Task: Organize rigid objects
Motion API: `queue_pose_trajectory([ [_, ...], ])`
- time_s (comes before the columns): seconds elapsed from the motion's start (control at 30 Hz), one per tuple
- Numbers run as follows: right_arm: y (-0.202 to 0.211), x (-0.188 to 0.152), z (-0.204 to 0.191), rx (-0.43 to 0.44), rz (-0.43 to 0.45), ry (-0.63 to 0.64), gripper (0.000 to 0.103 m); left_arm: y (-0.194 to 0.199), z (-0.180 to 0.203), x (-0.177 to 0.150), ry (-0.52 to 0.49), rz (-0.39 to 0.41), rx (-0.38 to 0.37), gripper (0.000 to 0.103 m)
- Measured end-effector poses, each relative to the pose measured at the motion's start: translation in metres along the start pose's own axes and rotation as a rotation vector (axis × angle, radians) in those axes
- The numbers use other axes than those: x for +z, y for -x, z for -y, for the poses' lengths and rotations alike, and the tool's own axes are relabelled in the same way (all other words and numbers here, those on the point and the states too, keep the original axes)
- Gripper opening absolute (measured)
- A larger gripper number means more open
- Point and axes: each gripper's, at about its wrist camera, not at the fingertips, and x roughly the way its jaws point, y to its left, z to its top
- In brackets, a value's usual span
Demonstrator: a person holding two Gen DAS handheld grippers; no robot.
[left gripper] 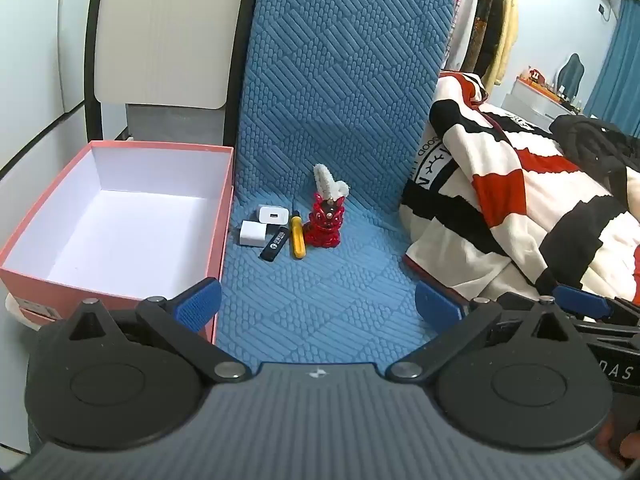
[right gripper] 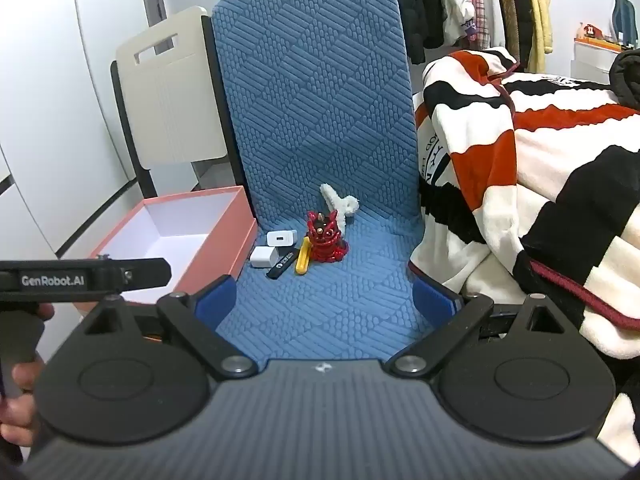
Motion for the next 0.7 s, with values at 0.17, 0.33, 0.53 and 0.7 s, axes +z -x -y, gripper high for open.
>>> queue_pose_trajectory([
  [0.17, -0.0001, 0.0007, -0.0009, -0.003, -0.008, 0.005, 0.097, -0.0024, 0.0023, 0.0002, 0.005, -0.008, 0.007, 0.103],
  [0.33, -0.0036, 0.0007, -0.0003, -0.002, -0.005, 0.005, 0.097, -0.0017, -0.0020, 0.0012, 0.019, -0.006, -0.007, 0.103],
  [0.53, -0.0020, -0.0019, 0.0027, -0.002, 0.005, 0.000, 0.097, -0.0009, 0.0009, -0.0016, 0.015, 0.006, -0.011, 0.103],
  [0.7, -0.0073, -0.0058, 0.0050, -0.014, -0.002, 0.016, 0.097, -0.0067, 0.0011, -0.0037, 0.012, -0.005, -0.016, 0.103],
])
